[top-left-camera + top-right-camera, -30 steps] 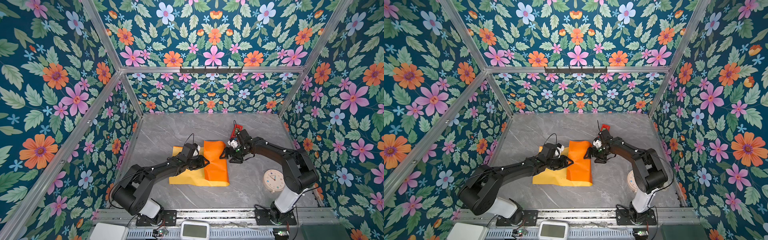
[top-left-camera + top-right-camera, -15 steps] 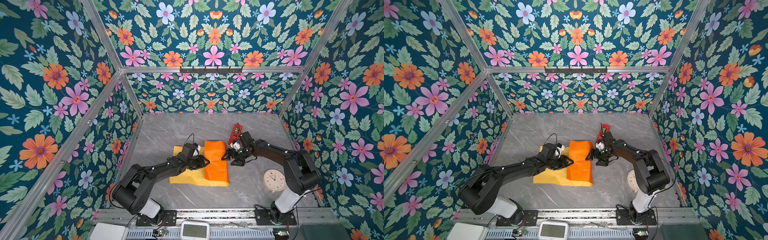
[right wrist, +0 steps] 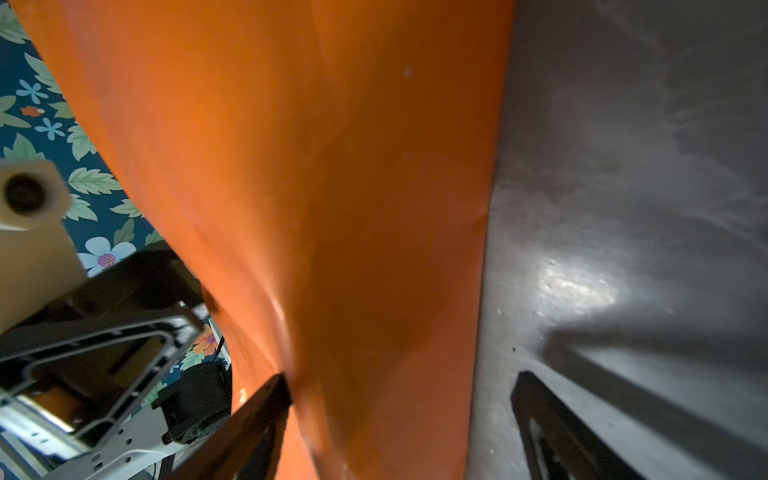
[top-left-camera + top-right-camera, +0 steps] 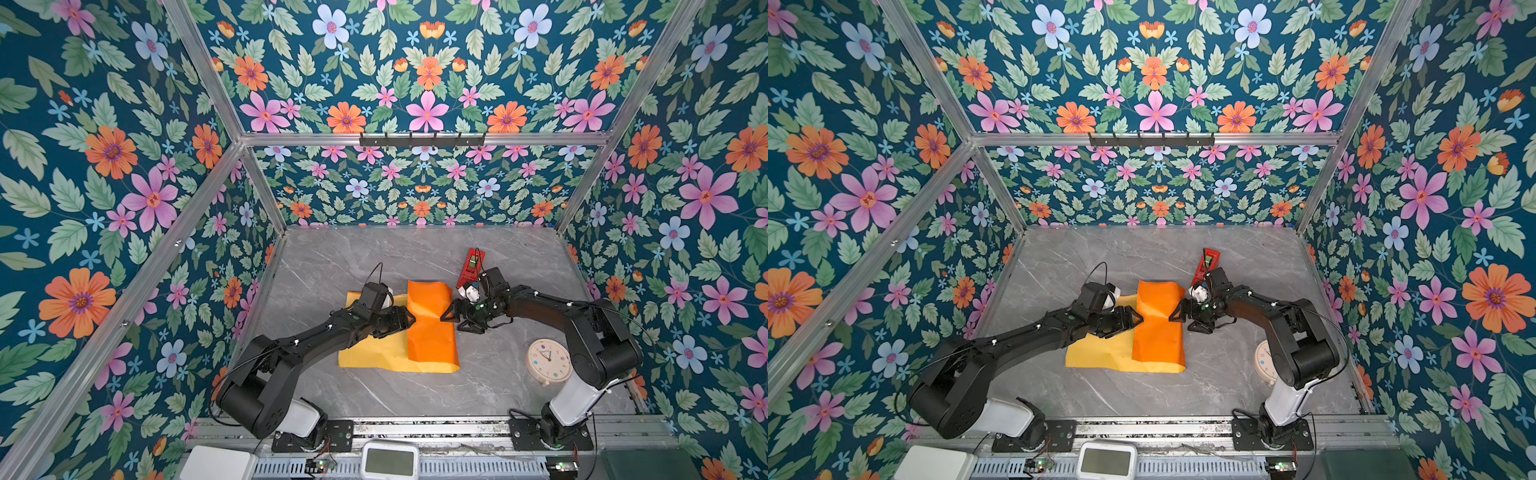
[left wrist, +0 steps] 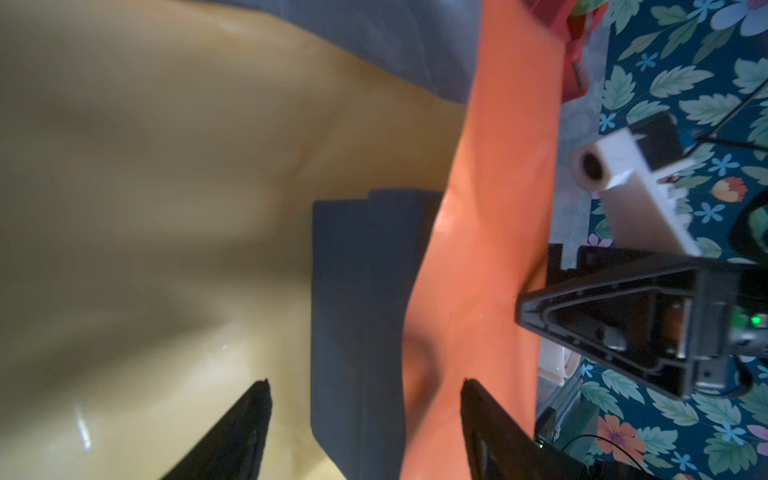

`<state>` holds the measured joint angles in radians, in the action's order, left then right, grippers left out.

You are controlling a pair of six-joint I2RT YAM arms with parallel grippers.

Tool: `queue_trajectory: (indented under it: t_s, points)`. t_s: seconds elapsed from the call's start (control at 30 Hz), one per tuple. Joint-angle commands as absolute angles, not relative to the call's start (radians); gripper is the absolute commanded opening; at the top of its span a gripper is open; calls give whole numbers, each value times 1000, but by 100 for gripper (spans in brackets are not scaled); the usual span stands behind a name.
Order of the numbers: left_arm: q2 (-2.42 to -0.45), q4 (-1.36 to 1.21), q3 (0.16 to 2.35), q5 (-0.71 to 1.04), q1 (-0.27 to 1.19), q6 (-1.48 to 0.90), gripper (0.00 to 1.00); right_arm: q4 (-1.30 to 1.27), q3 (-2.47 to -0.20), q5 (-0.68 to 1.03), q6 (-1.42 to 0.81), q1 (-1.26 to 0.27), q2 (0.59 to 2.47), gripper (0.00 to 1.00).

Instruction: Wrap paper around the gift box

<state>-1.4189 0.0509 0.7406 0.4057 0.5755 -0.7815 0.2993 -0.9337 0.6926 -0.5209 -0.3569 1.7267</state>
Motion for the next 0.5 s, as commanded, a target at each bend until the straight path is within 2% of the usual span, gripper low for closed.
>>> queue_trajectory:
  t_s: [0.0,0.2,0.33,0.47]
  points:
    - [-1352,159,753,311,540,-710,79,421,-914,471,-516,-360,1745,85]
    - [-1179,333,662,170,323,-605,86,422,-907,445,-515,-363,1745,85]
    - [-1119,347,577,198,155,-591,89,418,-910,448,-517,-363,1746,85]
    - [-1165,313,517,273,103,-607,92,417,-917,451,-515,-362,1746,85]
